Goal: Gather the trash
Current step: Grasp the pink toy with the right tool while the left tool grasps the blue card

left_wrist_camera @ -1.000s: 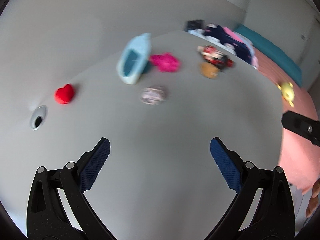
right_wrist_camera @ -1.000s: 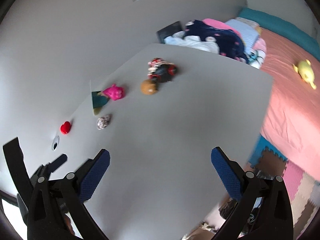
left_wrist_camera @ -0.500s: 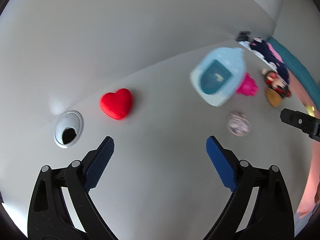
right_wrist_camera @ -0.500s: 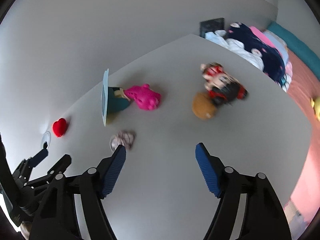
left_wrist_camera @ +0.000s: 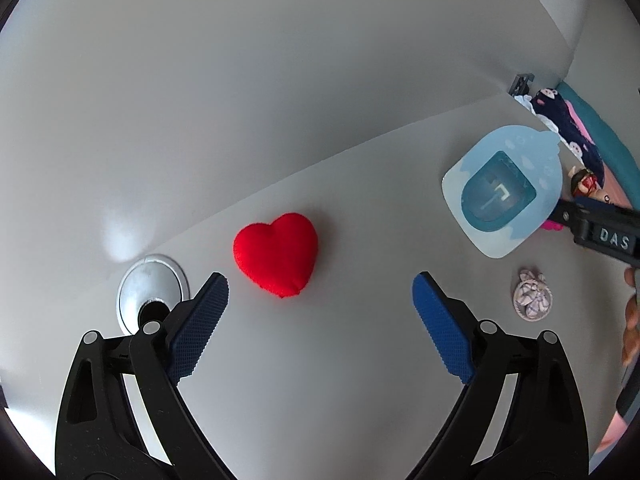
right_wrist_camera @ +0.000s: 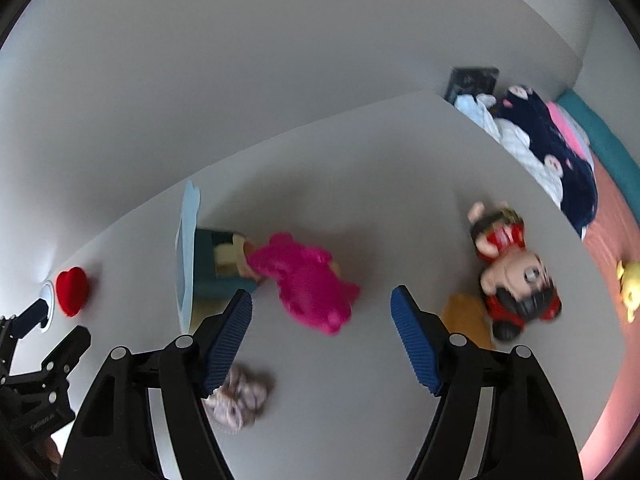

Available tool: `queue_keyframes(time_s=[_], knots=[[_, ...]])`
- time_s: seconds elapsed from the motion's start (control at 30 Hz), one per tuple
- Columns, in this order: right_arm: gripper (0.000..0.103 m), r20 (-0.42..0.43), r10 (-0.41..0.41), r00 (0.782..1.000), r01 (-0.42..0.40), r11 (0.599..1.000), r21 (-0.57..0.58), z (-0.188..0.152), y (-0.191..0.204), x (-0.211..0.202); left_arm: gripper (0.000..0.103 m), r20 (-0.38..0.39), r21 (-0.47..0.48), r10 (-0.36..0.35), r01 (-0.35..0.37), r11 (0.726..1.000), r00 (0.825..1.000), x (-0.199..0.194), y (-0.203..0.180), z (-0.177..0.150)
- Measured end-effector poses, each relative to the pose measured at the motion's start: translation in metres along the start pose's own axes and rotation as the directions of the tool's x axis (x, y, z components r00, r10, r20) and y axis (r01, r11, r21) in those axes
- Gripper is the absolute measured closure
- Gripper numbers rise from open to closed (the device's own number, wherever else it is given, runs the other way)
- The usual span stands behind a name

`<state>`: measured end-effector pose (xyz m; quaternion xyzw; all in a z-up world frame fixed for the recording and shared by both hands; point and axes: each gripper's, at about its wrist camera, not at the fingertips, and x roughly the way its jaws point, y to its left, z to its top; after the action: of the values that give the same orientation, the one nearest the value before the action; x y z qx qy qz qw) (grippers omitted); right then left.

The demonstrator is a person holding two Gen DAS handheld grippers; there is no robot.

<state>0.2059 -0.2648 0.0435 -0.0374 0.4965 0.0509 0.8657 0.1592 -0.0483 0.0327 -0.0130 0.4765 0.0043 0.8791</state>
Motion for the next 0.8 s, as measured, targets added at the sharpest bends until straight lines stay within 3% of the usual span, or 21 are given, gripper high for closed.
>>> queue_keyframes(time_s=[0.07, 0.2, 0.8], knots=[[0.035, 0.006, -0.01, 1.0, 0.011, 0.999, -0.031, 0.003, 0.004, 0.004, 0.013, -0.002, -0.003, 0.002, -0.002, 1.0, 1.0, 0.003, 0.0, 0.002], [0.063, -0.025, -0.011, 1.0, 0.01, 1.0, -0.028, 0.007, 0.005, 0.017, 0.013, -0.001, -0.013, -0.015, 0.015, 1.0, 1.0, 0.006, 0.0, 0.006], [0.063, 0.061, 0.075, 0.995, -0.084, 0.984, 0.158, 0.032, -0.034, -0.014, 0.013, 0.002, 0.082, -0.115, 0.115, 0.99, 0.993, 0.024, -0.089, 0.029]])
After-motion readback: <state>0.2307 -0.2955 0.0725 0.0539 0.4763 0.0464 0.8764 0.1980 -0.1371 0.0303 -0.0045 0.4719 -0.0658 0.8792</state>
